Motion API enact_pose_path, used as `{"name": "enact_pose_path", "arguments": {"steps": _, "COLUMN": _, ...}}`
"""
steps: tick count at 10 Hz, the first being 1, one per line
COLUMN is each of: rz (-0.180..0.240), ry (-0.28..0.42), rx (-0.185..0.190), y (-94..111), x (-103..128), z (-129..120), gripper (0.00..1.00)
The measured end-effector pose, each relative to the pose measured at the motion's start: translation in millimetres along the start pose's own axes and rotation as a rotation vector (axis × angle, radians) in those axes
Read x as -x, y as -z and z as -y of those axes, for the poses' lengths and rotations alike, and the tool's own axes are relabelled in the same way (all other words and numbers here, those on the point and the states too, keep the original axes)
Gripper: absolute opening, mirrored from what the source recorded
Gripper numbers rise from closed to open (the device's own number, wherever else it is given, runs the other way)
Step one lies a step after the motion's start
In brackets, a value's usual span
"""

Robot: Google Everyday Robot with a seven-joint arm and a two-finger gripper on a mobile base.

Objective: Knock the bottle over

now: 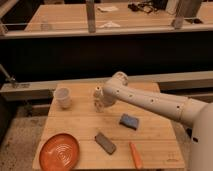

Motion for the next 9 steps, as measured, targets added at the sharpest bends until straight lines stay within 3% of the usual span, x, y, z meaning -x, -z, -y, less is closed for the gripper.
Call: {"name": "enact_pose_path", "arguments": {"steps": 9, "rz": 0.037, "ry": 0.046, "rx": 0.012, "y": -3, "x": 4, "z": 11, "gripper": 0.08}}
